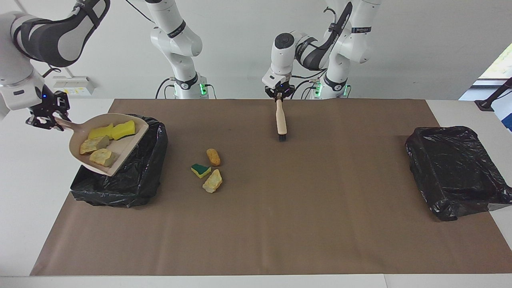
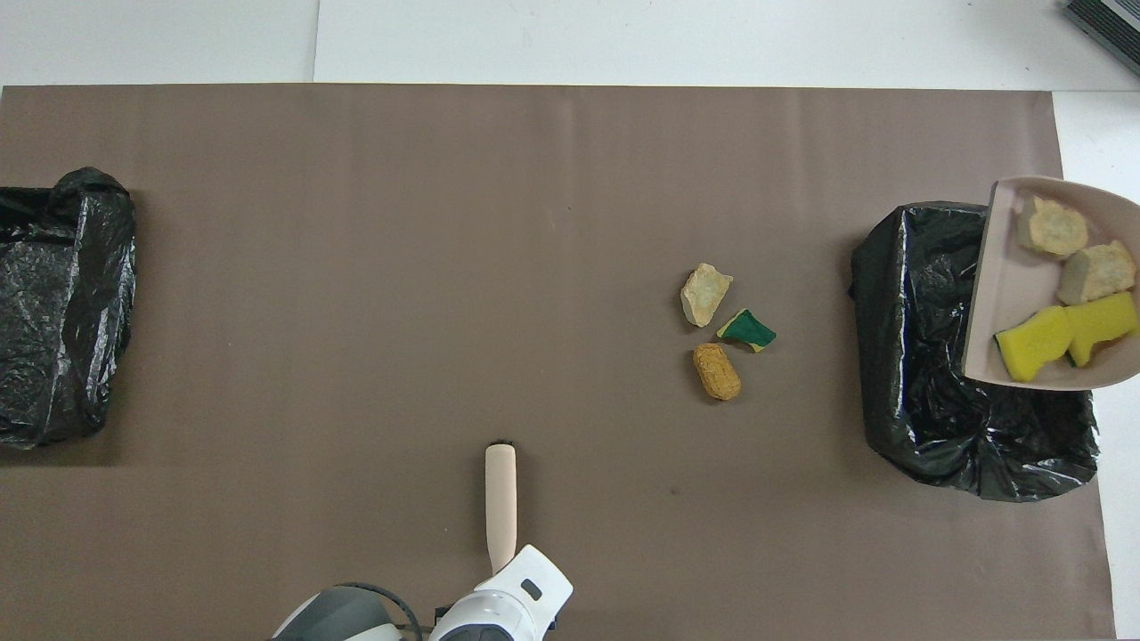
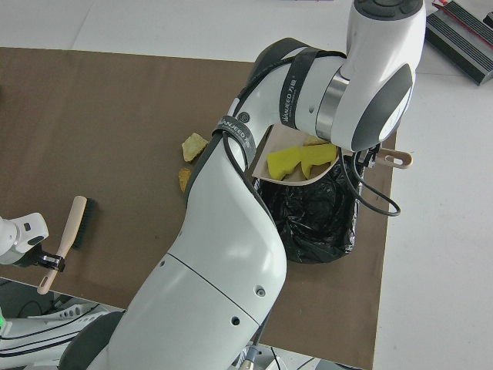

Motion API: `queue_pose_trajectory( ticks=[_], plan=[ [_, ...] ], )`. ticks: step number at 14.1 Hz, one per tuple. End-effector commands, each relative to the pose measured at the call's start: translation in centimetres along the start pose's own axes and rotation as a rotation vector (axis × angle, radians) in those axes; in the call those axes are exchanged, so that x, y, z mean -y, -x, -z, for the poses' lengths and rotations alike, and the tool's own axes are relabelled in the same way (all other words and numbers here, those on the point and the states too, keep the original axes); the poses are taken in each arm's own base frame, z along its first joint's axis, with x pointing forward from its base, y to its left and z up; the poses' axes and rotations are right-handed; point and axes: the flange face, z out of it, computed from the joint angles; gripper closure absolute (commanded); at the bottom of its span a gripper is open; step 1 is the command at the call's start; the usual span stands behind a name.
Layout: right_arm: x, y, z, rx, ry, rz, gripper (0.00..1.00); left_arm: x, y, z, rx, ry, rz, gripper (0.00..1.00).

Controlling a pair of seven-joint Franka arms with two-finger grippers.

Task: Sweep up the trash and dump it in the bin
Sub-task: 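Carry the loaded dustpan over the bin with the right gripper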

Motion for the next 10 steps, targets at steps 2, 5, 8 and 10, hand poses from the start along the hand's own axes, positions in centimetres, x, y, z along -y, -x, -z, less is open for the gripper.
queue_pose_trajectory(
  ticks=[2,5,8,10],
  plan=[
    [-0.7,1.5,0.4,0.172,0.032,0.108,1.00,1.0,-3.8,2.0,0.009,0.035,-0.017,0.19],
    [-1.6,-1.0,0.0,0.343,0.090,0.234,1.00,2.0,-7.6,6.7,-0.012,0.075,-0.063,0.00],
    [-1.5,-1.7,-0.3,0.428,0.077,0.282,1.00,5.7,-13.0,13.1,-0.050,0.058,-0.108,0.00],
    [-1.4,-2.0,-0.9,0.468,0.069,0.315,1.00,8.9,-16.2,18.0,-0.085,0.035,-0.143,0.00]
  ],
)
